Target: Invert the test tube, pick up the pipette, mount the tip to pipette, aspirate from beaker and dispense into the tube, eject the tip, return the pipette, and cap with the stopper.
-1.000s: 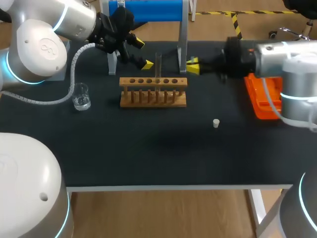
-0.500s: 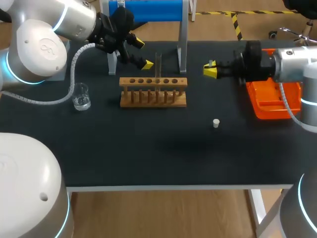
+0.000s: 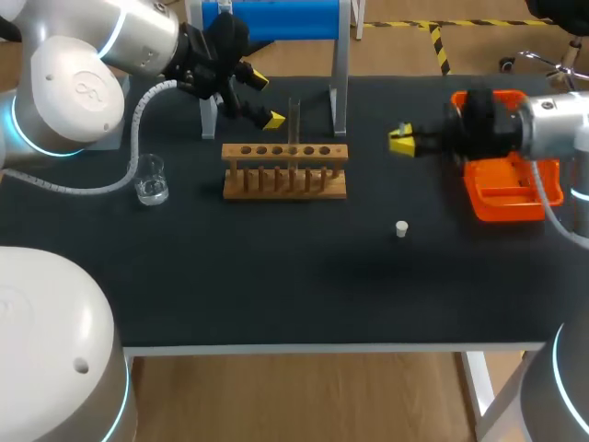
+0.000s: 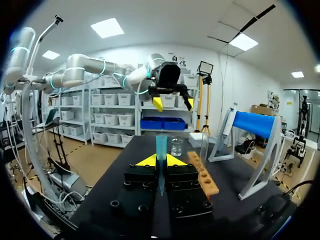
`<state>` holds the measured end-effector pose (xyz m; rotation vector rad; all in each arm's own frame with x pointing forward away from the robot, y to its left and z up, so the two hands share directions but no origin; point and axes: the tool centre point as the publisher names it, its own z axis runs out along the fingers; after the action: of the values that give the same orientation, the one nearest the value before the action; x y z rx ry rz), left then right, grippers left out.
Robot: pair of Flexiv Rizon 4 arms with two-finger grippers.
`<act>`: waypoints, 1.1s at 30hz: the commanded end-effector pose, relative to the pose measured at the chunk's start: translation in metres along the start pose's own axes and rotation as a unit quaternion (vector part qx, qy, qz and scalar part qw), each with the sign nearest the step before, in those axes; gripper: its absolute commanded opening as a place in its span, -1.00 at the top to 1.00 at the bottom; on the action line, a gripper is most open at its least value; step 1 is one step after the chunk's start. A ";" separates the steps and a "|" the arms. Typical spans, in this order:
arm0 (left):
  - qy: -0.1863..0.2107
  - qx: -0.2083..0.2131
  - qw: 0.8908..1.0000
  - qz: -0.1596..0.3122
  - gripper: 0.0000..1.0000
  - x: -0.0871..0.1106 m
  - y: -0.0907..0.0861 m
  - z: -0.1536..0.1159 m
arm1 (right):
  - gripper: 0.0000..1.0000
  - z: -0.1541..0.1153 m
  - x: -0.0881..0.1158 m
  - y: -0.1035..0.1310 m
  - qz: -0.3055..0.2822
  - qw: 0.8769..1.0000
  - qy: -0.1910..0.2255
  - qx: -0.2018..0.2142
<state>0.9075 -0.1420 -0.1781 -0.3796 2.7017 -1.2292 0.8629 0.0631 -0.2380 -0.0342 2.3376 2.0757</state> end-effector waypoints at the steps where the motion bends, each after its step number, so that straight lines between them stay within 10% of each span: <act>1: 0.002 -0.003 1.000 -0.001 -1.00 -0.001 -0.001 -0.001 | 1.00 -0.033 0.015 -0.015 0.006 1.000 0.005 -0.001; 33: 0.002 -0.003 1.000 -0.001 -1.00 -0.001 -0.001 -0.001 | 1.00 -0.069 0.043 -0.043 0.039 0.998 0.030 -0.048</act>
<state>0.9074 -0.1420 -0.1781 -0.3796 2.7015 -1.2296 0.8210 -0.0098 -0.2732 -0.0029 2.3066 2.2516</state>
